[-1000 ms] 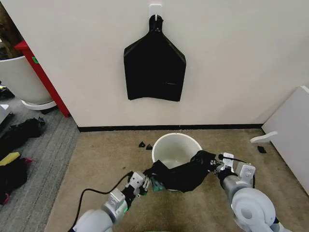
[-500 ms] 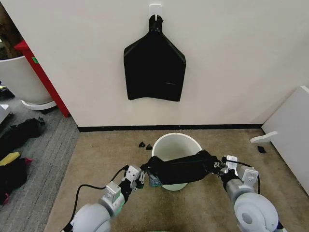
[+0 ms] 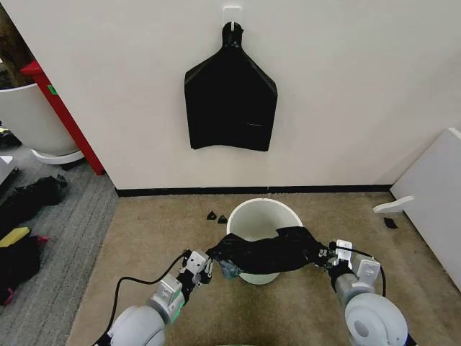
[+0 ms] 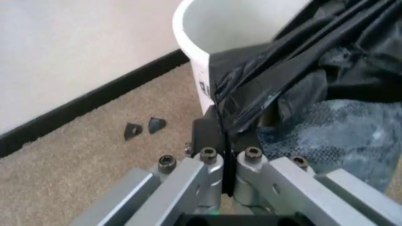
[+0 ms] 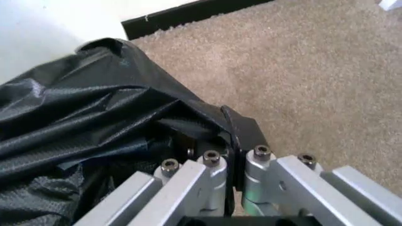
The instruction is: Place the garbage bag over the trash bin.
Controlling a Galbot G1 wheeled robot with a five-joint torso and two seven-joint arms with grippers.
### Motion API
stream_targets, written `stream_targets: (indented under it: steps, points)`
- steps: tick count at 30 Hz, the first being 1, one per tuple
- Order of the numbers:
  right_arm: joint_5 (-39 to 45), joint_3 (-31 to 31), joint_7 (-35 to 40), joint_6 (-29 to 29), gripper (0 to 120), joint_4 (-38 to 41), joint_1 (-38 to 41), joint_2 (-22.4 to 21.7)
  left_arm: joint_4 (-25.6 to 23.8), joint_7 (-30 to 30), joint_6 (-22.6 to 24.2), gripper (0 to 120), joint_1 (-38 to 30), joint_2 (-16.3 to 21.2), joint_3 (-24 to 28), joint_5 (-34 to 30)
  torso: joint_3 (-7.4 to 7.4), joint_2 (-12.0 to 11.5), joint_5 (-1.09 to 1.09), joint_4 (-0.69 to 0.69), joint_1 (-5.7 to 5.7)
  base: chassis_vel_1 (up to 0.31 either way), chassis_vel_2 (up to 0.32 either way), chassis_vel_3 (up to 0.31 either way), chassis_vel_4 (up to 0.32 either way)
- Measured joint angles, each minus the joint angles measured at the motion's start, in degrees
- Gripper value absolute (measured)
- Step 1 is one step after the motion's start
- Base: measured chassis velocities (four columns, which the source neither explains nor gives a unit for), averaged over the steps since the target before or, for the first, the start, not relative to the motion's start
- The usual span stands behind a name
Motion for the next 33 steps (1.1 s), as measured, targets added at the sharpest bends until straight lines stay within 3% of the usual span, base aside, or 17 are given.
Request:
stream_targets:
  steps: [7, 15, 24, 33]
  points:
    - [-1.34, -0.22, -0.62, 1.4, 0, -0.34, -0.51, 0.93, 1.19, 0.09, -2.07, 0, 0.11, -0.14, 0.42, 3.48, 0.0, 0.0, 0.01, 0.0, 0.0, 0.0, 0.0, 0.0, 0.0]
    - [-1.97, -0.2, -0.68, 1.39, 0, 1.51, -1.37, 0.74, -1.29, 0.96, -1.72, 0, 2.55, 0.34, -0.01, 8.2, 0.0, 0.0, 0.0, 0.0, 0.0, 0.0, 0.0, 0.0, 0.0]
    - [-4.07, -0.1, -3.83, 4.06, 0, -2.07, -1.22, 1.65, 2.99, 0.04, -2.82, 0, 0.34, -0.05, 0.65, 8.86, 0.0, 0.0, 0.0, 0.0, 0.0, 0.0, 0.0, 0.0, 0.0]
    - [-4.29, 0.02, -4.65, 6.08, 0, -2.4, -1.21, 2.12, 3.13, -0.84, -4.35, 0, 0.29, -0.57, 1.05, 9.16, 0.0, 0.0, 0.0, 0.0, 0.0, 0.0, 0.0, 0.0, 0.0]
